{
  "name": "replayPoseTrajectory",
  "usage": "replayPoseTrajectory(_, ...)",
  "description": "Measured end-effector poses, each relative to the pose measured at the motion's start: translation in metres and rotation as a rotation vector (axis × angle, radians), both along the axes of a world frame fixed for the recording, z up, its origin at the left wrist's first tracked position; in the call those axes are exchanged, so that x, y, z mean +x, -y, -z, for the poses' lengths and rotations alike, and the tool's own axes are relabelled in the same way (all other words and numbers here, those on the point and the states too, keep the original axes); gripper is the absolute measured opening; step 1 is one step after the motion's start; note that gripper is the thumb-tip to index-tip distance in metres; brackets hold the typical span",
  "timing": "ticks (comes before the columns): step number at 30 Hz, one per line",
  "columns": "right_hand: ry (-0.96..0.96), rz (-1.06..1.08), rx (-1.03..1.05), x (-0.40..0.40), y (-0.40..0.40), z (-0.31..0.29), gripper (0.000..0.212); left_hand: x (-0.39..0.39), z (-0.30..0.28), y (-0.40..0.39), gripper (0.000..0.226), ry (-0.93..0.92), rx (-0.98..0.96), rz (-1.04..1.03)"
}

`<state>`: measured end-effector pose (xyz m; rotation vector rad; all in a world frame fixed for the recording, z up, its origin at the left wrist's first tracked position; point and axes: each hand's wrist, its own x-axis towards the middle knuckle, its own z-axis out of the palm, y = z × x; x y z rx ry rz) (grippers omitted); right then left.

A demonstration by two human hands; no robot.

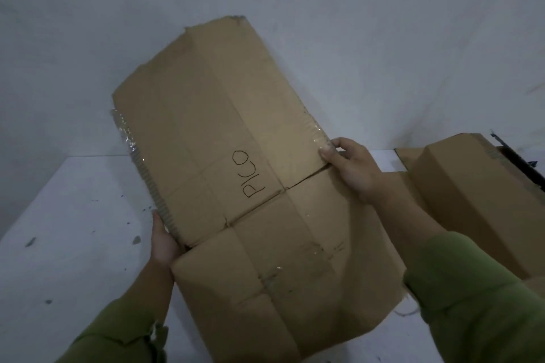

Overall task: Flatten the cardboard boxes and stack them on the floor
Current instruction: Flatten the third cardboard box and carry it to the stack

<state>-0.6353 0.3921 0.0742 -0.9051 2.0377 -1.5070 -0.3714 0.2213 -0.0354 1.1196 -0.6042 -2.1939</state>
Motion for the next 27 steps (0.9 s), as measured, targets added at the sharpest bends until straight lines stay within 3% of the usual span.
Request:
replayPoseTrajectory(4, 0.004, 0.129, 0.040, -0.005, -0.014, 0.032, 0.016, -0.009, -0.004, 0.006, 0.068, -0.005, -0.047, -0.018)
replayPoseTrajectory(8, -0.001, 0.188, 0.107, -0.009, -0.033, 0.065, 0.018, -0.015, 0.005, -0.003, 0.065, 0.096, -0.023, 0.210)
replayPoseTrajectory(10, 0.004, 0.215, 0.128, -0.013, -0.043, 0.078, 0.017, -0.024, 0.015, -0.012, 0.050, 0.108, -0.017, 0.299)
replayPoseTrajectory(13, 0.045, 0.303, 0.122, -0.019, -0.058, 0.087, 0.016, -0.038, 0.022, -0.031, 0.034, 0.125, -0.007, 0.377)
replayPoseTrajectory(21, 0.022, 0.399, 0.287, -0.035, -0.093, 0.103, 0.019, -0.056, 0.026, -0.057, 0.023, 0.287, -0.054, 0.574)
replayPoseTrajectory(27, 0.105, 0.327, 0.104, -0.027, -0.093, 0.071, 0.027, -0.047, 0.033, -0.047, 0.044, 0.299, -0.005, 0.512)
